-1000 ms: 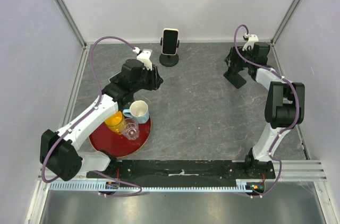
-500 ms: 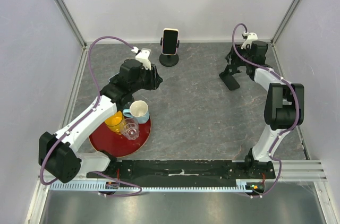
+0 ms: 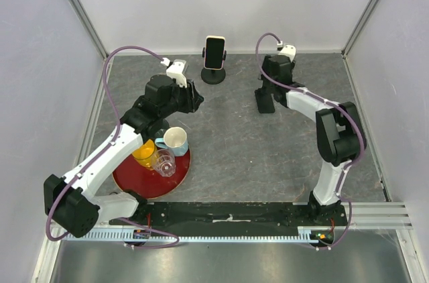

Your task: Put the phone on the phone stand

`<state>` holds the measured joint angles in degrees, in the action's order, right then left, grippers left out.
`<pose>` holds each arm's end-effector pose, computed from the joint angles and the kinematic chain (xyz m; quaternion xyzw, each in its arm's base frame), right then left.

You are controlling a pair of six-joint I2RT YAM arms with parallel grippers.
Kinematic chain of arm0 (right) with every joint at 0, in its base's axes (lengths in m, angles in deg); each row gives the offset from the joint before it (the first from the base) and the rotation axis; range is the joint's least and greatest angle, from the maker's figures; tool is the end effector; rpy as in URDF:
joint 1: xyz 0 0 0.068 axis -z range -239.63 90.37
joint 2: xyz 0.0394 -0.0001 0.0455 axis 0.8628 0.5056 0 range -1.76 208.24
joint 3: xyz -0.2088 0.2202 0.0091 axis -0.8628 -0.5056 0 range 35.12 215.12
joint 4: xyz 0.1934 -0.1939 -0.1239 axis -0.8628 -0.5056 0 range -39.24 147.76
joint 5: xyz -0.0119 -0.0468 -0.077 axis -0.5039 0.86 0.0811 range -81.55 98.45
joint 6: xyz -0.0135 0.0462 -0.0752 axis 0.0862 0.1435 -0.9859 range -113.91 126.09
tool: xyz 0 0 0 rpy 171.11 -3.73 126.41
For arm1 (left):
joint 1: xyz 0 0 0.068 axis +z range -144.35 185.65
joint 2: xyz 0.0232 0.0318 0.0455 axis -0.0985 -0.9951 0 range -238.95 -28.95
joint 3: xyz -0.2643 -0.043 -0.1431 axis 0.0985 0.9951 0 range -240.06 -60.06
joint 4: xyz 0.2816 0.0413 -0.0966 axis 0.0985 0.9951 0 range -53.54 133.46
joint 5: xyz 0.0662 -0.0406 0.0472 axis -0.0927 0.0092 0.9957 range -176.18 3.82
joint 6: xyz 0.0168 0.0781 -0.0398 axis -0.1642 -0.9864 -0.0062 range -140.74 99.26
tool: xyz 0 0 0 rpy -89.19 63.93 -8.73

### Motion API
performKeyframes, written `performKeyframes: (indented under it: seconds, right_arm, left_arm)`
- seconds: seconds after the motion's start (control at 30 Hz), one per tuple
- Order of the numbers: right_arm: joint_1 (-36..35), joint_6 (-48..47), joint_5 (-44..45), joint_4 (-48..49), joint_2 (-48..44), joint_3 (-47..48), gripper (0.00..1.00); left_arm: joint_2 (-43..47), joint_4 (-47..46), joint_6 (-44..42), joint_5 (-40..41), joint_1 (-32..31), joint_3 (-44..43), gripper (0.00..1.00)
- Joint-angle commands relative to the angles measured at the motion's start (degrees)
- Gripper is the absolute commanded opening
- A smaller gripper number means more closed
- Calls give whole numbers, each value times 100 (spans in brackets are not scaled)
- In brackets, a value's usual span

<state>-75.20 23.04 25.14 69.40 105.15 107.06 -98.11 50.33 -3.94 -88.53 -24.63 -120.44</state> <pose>0.5003 0.1157 0.2219 0.0897 0.8257 0.0358 0.5558 0.2994 -0.1785 0.3464 0.1090 0.8249 -0.2370 0.5014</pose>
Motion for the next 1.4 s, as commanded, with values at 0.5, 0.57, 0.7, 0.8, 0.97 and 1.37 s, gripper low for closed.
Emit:
performKeyframes:
  seconds: [0.5, 0.57, 0.7, 0.8, 0.97, 1.37]
  right_arm:
    - [-1088, -420, 3271, 954, 2377, 2939, 0]
    - [-1079, -482, 3271, 919, 2509, 3264, 0]
    - [-1079, -517, 3271, 980, 2790, 3572, 0]
    - [-1088, -658, 3148, 1130, 3001, 3747, 0]
    - [-1071, -720, 2903, 1086, 3327, 4293, 0]
    - [-991, -465, 2506, 603, 2828, 3960, 78]
  left_arm:
    - [105, -261, 447, -582, 444, -167, 43]
    - [70, -297, 561, -792, 601, -132, 43]
    - [17, -376, 693, -986, 822, -97, 43]
    - [-27, -429, 799, -1118, 936, -62, 43]
    - [-132, -473, 922, -1277, 1138, -53, 43]
    - [-562, -104, 966, -1092, 1823, -264, 54]
